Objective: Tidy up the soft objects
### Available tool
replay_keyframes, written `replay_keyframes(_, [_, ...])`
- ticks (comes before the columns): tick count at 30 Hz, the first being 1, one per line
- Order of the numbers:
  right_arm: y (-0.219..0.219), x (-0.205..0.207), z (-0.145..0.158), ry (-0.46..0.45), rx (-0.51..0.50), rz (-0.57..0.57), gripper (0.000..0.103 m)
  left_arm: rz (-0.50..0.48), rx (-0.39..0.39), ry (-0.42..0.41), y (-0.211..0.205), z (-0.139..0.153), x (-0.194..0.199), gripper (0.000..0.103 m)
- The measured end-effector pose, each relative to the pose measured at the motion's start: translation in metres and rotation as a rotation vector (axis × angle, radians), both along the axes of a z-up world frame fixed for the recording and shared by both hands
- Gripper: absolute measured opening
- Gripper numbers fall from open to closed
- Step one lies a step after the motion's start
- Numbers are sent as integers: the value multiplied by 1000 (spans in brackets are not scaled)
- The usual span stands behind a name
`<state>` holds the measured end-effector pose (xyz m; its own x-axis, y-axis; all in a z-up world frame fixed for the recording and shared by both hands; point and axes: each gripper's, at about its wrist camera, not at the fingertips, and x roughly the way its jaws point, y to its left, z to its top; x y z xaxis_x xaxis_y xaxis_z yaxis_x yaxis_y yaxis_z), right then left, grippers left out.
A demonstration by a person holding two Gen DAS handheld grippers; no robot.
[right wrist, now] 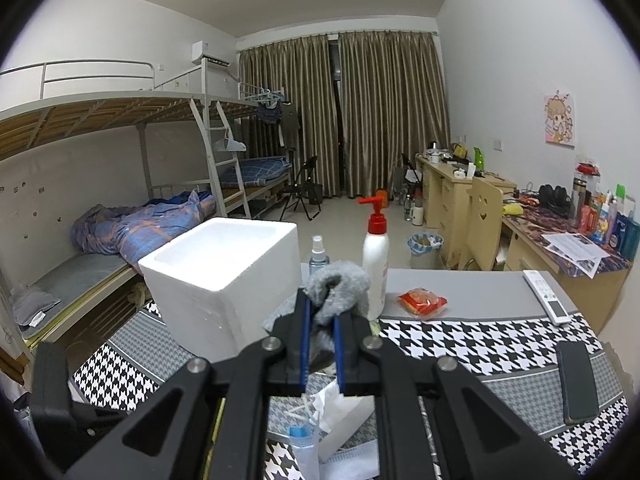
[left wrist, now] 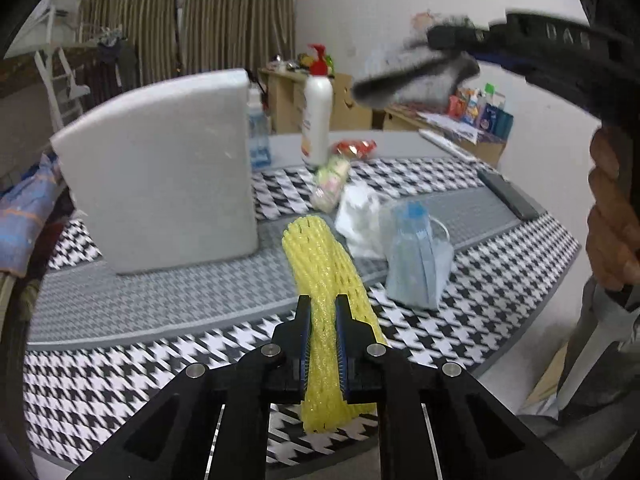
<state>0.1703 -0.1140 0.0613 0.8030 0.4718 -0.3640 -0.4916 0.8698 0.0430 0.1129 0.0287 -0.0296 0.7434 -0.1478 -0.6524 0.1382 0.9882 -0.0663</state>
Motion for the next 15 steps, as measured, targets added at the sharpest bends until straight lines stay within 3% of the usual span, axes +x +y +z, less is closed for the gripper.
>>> replay_keyframes(15, [16,4,11,-16,1,21,13,61,33,-172,26,55,-1,12])
